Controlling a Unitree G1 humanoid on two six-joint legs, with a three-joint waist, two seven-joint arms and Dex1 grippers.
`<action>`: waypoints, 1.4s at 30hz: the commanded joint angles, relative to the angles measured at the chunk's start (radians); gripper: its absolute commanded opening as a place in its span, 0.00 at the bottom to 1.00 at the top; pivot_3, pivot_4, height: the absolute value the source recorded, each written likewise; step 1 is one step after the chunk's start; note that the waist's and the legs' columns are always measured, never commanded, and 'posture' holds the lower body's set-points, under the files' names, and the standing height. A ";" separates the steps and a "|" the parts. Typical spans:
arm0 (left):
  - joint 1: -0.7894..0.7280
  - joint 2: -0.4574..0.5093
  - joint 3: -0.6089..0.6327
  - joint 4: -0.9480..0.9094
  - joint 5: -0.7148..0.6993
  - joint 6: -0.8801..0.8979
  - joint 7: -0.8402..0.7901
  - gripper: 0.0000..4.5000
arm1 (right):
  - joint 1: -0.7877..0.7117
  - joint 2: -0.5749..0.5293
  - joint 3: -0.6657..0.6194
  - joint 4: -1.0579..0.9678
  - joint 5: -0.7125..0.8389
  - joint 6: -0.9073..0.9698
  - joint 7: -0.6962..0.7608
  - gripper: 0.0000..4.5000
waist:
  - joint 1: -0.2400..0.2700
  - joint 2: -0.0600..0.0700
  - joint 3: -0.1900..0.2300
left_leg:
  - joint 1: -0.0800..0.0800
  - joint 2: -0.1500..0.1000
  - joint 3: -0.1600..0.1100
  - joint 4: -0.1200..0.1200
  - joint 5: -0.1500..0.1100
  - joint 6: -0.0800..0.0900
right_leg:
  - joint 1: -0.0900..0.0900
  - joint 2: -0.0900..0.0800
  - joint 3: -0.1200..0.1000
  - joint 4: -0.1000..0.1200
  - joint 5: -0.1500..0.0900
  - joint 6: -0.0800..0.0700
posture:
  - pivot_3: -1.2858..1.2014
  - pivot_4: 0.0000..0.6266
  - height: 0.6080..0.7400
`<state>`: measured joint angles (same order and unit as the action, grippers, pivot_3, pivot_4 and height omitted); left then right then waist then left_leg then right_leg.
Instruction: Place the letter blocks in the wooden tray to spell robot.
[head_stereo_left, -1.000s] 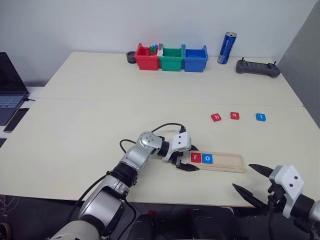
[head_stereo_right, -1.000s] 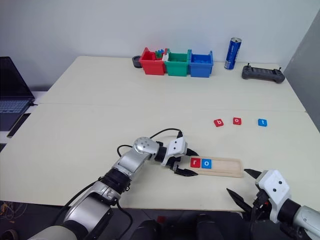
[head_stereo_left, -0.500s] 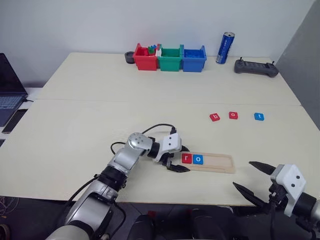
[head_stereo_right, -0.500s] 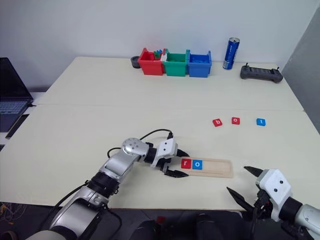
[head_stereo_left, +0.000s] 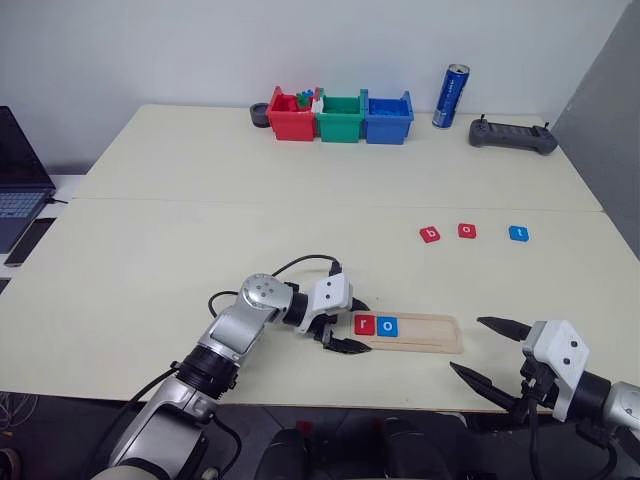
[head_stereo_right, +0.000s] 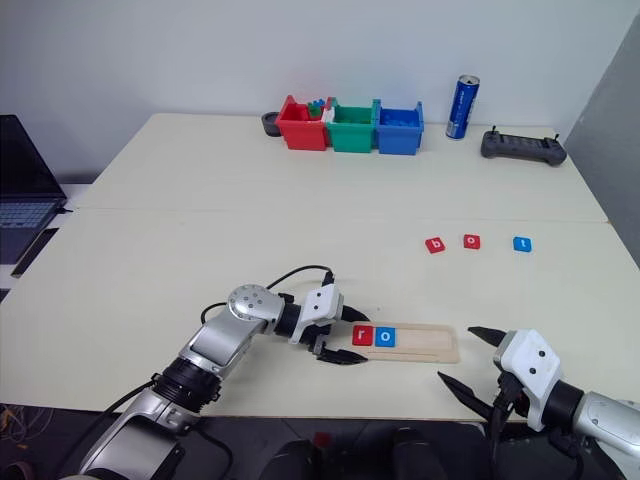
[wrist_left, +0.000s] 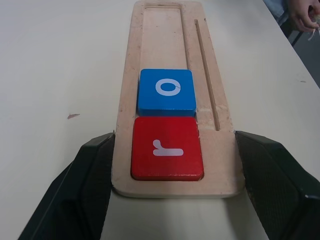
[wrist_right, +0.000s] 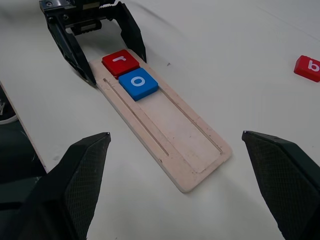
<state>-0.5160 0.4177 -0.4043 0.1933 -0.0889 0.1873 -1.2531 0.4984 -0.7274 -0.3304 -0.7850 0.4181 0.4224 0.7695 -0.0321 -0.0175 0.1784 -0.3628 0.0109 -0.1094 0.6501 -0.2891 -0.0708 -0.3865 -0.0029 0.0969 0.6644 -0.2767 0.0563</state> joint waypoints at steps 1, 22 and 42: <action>0.019 0.019 0.012 -0.024 -0.006 0.002 0.003 0.75 | -0.006 -0.014 -0.009 -0.010 0.013 0.002 0.016 1.00 | -0.001 0.000 0.000 | 0.000 0.000 0.000 0.000 0.000 0.000 | 0.000 0.000 0.000 0.000 0.000 0.000 | 0.52 0.24 1.00; 0.067 0.055 0.055 -0.108 -0.070 0.045 0.012 0.99 | -0.062 -0.036 0.014 0.017 0.014 0.016 0.055 1.00 | 0.000 0.000 0.000 | 0.000 0.000 0.000 0.000 0.000 0.000 | 0.000 0.000 0.000 0.000 0.000 0.000 | 0.52 0.24 1.00; 0.290 0.230 0.268 -0.359 -0.215 0.118 0.067 0.99 | -0.472 -0.008 0.125 0.254 0.007 0.126 -0.068 1.00 | -0.005 -0.001 0.001 | 0.000 0.001 0.000 0.000 0.000 0.000 | -0.001 0.000 0.000 0.000 0.000 0.000 | 0.52 0.24 1.00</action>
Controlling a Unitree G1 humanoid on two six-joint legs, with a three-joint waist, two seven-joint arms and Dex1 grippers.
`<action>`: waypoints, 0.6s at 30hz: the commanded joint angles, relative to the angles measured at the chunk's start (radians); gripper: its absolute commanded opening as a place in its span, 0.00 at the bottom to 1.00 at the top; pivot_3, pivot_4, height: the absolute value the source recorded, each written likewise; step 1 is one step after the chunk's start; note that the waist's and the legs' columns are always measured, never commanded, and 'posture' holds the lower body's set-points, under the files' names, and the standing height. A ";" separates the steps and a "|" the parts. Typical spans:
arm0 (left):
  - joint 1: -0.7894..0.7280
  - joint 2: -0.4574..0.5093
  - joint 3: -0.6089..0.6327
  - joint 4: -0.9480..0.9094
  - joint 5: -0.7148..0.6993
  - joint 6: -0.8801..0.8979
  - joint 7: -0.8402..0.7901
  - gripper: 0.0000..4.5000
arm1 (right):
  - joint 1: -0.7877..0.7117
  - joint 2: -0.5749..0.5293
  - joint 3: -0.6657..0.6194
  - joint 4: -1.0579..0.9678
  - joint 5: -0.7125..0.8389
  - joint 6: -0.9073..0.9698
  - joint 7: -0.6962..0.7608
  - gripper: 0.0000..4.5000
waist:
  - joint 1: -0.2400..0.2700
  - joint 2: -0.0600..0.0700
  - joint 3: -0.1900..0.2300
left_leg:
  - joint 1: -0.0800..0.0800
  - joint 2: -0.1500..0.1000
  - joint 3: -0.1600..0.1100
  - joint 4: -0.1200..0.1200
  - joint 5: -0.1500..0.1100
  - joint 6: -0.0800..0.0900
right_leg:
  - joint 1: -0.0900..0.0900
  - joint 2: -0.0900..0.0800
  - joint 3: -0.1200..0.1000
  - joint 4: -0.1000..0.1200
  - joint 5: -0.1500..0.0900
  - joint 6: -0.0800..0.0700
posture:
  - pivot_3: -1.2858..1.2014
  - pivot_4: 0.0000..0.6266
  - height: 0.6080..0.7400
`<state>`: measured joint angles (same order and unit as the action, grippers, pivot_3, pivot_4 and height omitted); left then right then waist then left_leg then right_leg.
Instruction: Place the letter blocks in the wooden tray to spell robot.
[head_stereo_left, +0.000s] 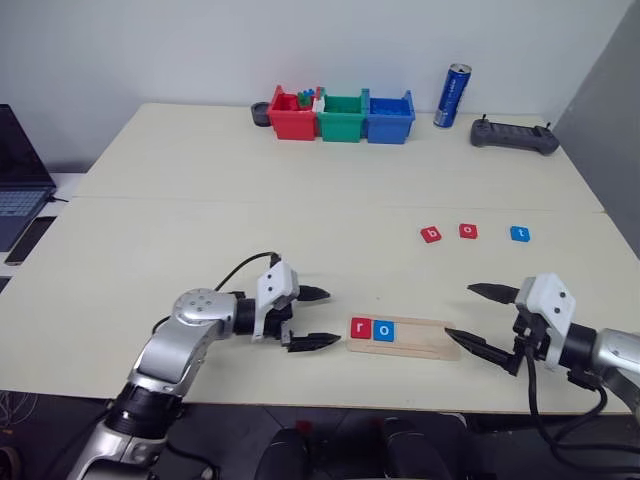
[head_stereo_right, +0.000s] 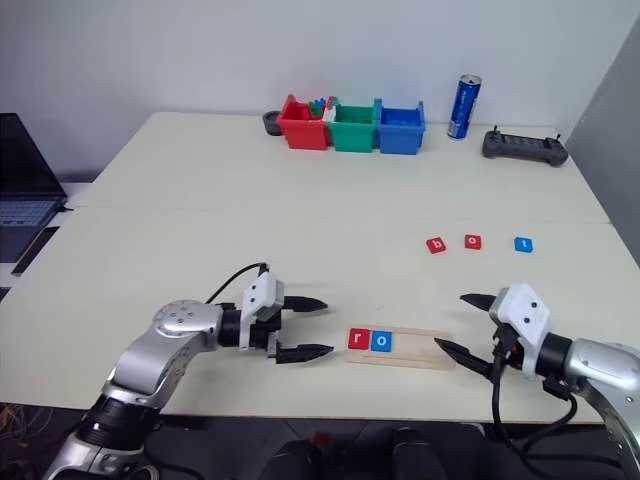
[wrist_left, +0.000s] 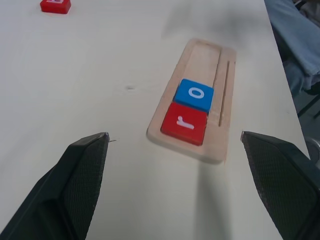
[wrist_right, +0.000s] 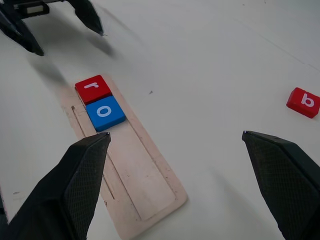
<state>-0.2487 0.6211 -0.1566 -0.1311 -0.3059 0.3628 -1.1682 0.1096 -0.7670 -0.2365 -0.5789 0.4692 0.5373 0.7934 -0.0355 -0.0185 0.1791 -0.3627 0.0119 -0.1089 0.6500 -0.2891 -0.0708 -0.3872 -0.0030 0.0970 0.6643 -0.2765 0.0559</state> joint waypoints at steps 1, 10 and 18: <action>0.030 0.035 0.023 -0.034 -0.004 -0.059 -0.022 0.99 | -0.120 0.044 0.059 0.080 -0.082 0.013 -0.126 1.00 | -0.003 0.000 0.000 | 0.000 0.000 0.000 0.000 0.000 0.000 | 0.000 0.000 0.000 0.000 0.000 0.000 | 0.52 0.24 1.00; 0.029 0.024 0.041 -0.035 -0.044 -0.072 -0.016 0.99 | -0.374 0.227 0.193 0.316 -0.240 0.008 -0.336 1.00 | 0.002 0.000 0.001 | -0.001 0.000 0.000 -0.001 0.000 0.000 | -0.002 -0.001 0.000 0.000 0.000 0.000 | 0.52 0.24 1.00; 0.044 0.060 0.036 -0.073 -0.080 -0.046 -0.060 0.99 | -0.573 0.314 0.262 0.619 -0.336 -0.054 -0.387 1.00 | -0.005 0.001 0.001 | -0.001 0.000 0.000 -0.003 0.000 0.000 | -0.003 -0.001 0.000 0.001 0.000 -0.001 | 0.52 0.24 1.00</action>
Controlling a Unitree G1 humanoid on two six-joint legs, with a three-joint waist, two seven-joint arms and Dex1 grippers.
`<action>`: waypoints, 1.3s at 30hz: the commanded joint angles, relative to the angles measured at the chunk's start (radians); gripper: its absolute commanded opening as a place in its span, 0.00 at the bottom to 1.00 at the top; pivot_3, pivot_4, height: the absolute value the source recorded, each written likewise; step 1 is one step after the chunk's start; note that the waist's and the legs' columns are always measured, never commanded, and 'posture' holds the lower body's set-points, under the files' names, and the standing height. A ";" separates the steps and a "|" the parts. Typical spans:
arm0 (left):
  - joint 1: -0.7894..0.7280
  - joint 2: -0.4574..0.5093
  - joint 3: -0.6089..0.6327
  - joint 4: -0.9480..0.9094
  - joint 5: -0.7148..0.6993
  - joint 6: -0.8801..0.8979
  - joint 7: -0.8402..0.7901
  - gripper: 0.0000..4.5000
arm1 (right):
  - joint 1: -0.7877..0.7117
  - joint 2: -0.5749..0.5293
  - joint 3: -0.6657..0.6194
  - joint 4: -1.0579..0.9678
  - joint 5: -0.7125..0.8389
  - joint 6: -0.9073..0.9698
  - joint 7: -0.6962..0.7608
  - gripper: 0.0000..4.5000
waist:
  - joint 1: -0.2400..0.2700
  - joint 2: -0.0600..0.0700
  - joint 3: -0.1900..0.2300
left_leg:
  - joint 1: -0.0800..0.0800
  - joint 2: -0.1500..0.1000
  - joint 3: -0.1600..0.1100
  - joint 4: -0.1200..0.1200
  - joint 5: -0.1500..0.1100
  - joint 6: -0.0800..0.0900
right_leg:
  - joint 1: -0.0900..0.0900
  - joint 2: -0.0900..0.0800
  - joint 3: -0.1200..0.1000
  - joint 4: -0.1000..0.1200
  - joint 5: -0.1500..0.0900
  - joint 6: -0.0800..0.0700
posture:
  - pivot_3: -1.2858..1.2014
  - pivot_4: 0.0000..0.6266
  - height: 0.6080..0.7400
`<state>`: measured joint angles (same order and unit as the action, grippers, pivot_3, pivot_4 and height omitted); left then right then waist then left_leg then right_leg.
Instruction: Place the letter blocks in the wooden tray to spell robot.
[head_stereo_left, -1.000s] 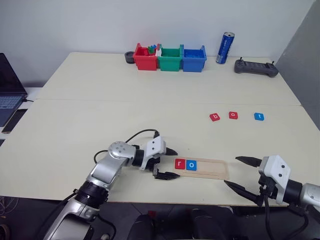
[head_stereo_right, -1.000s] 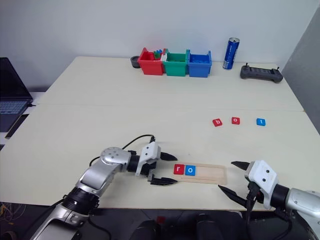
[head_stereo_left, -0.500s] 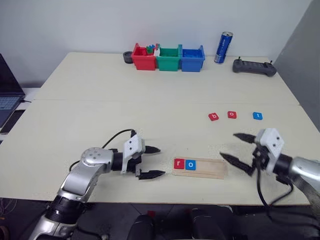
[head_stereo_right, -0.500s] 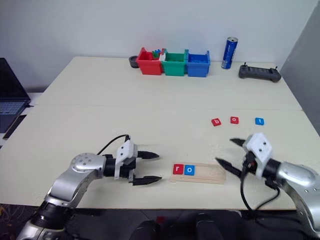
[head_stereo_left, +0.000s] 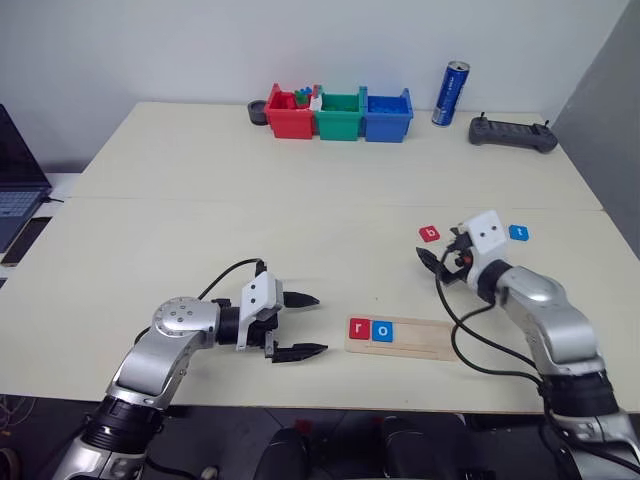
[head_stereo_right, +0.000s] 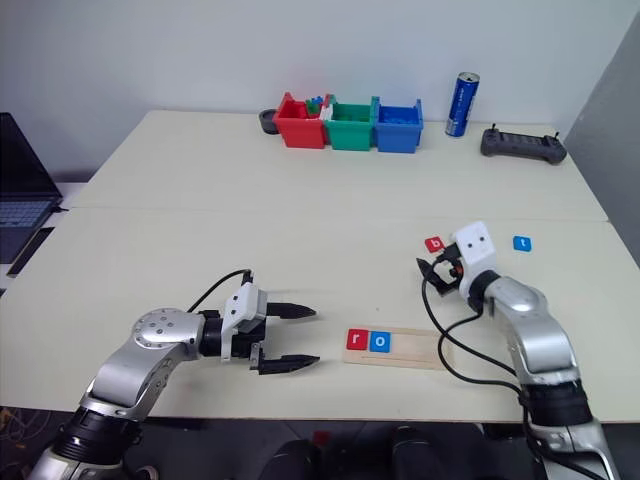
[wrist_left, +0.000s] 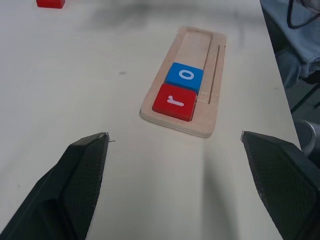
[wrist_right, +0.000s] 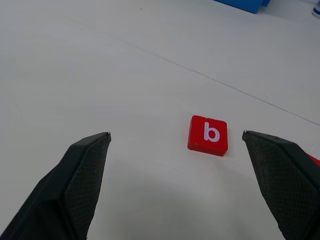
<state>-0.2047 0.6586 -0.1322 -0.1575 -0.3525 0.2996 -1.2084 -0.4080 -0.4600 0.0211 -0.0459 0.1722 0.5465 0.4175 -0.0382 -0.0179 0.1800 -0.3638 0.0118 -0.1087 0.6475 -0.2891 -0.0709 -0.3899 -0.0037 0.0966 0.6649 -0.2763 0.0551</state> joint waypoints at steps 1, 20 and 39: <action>-0.001 0.026 0.011 -0.049 -0.038 0.028 -0.022 0.99 | -0.080 0.015 0.008 0.134 -0.045 -0.078 -0.010 1.00 | -0.004 0.000 0.000 | 0.000 0.000 0.000 0.000 0.000 0.000 | 0.000 0.000 0.000 0.000 0.000 0.000 | 0.52 0.24 1.00; 0.015 0.037 0.019 -0.060 -0.032 -0.016 -0.018 1.00 | -0.377 0.113 -0.022 0.723 -0.107 -0.194 -0.041 0.64 | -0.026 0.001 0.000 | 0.000 0.000 0.000 -0.001 0.000 0.000 | 0.000 0.000 0.000 0.001 0.000 -0.001 | 0.52 0.24 1.00; 0.022 0.031 0.012 0.016 -0.051 -0.113 -0.095 1.00 | 0.360 0.020 -0.246 -0.567 -0.065 0.318 -0.138 0.32 | -0.013 0.004 0.002 | -0.005 0.000 -0.001 -0.001 0.000 0.000 | -0.005 -0.001 0.000 0.001 0.000 -0.001 | 0.52 0.24 1.00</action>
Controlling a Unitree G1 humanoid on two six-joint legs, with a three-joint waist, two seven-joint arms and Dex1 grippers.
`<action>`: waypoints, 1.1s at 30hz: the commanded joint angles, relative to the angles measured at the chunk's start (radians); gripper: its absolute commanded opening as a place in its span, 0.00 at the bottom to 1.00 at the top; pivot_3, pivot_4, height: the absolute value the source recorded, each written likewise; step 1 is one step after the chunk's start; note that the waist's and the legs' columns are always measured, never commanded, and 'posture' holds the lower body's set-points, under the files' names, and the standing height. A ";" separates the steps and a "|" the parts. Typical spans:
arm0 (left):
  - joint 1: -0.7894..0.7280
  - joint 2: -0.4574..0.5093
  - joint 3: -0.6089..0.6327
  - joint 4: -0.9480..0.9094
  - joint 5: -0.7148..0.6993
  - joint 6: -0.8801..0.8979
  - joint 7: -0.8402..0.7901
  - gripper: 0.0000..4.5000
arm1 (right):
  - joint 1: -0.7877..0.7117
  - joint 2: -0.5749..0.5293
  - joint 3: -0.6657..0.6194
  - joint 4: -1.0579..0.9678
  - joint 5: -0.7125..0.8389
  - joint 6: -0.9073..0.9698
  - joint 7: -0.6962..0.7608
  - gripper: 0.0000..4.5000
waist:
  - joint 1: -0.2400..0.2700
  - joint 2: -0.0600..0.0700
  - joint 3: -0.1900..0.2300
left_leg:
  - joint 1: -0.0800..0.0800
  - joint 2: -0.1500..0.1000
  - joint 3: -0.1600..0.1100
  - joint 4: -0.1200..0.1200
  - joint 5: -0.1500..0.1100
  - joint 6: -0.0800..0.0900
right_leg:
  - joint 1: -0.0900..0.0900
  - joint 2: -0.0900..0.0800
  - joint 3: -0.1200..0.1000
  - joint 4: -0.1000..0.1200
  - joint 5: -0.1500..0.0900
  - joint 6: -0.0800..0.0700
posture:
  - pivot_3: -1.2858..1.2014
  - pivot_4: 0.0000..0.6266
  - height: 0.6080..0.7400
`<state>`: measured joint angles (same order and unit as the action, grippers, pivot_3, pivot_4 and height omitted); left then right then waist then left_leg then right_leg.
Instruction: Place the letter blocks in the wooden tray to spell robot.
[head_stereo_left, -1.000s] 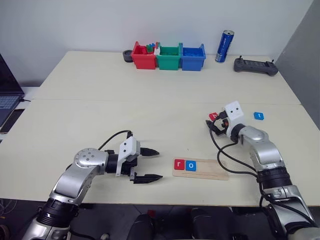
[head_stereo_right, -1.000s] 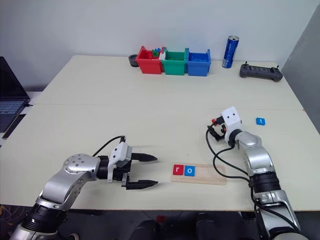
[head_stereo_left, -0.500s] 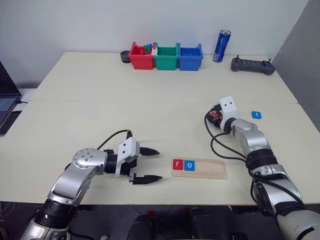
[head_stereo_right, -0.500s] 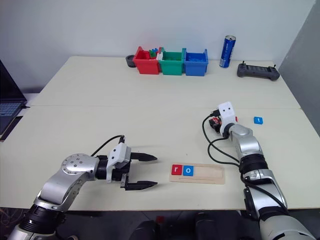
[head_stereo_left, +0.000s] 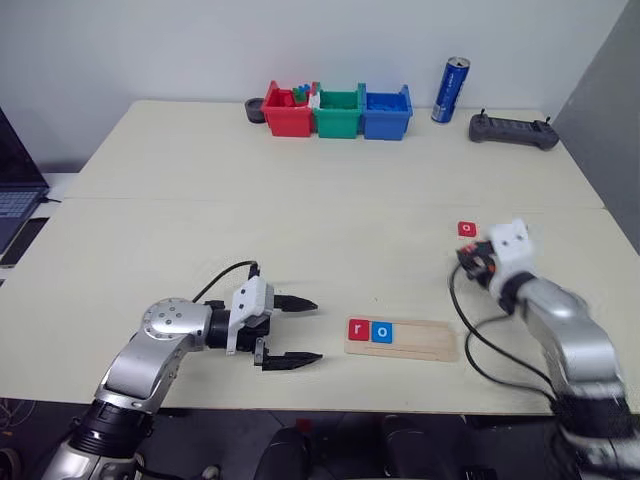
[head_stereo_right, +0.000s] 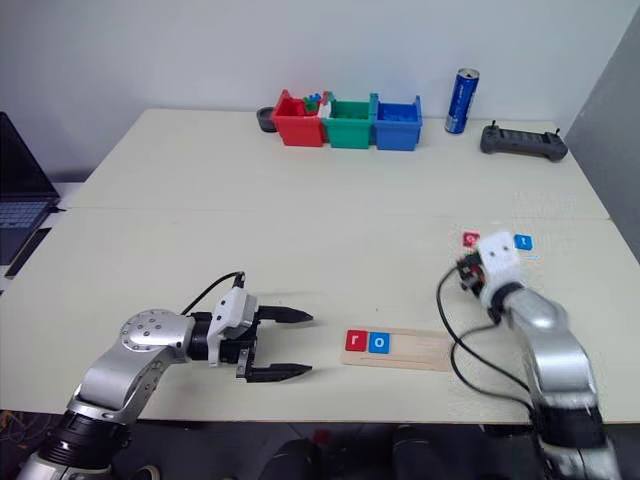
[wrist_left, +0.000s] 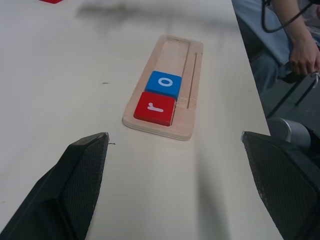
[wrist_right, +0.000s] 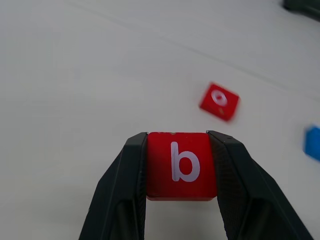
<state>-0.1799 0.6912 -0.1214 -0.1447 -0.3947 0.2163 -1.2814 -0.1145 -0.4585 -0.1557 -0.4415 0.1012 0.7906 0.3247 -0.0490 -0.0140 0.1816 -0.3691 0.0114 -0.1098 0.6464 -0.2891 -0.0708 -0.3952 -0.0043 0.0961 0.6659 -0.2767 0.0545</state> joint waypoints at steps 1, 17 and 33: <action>-0.003 -0.002 -0.001 0.011 -0.008 -0.035 -0.029 1.00 | 0.121 0.040 -0.080 -0.228 0.004 0.100 -0.062 0.32 | -0.005 0.000 0.000 | 0.001 0.000 0.001 0.000 0.000 0.000 | 0.000 0.000 0.001 0.001 0.000 0.000 | 0.52 0.24 1.00; -0.033 -0.016 -0.007 0.095 0.007 -0.080 -0.052 1.00 | 0.282 0.278 -0.109 -0.304 0.021 0.148 -0.198 0.55 | -0.009 0.000 0.000 | 0.005 0.002 0.001 -0.001 0.000 0.000 | 0.004 0.003 0.001 0.000 0.000 0.000 | 0.52 0.24 1.00; -0.084 -0.029 -0.025 0.110 0.008 -0.061 -0.047 1.00 | 0.341 -0.261 -0.230 -0.215 0.210 -0.082 0.370 0.99 | -0.009 -0.001 0.000 | 0.005 0.001 0.001 -0.001 0.000 0.001 | 0.005 0.002 0.000 -0.002 -0.001 0.000 | 0.52 0.24 1.00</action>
<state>-0.2497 0.6638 -0.1482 -0.0277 -0.3861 0.1527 -1.3238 0.2257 -0.6689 -0.3725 -0.6962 0.3316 0.8113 0.6295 -0.0576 -0.0145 0.1820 -0.3639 0.0126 -0.1085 0.6462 -0.2891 -0.0702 -0.3897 -0.0022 0.0968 0.6637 -0.2772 0.0546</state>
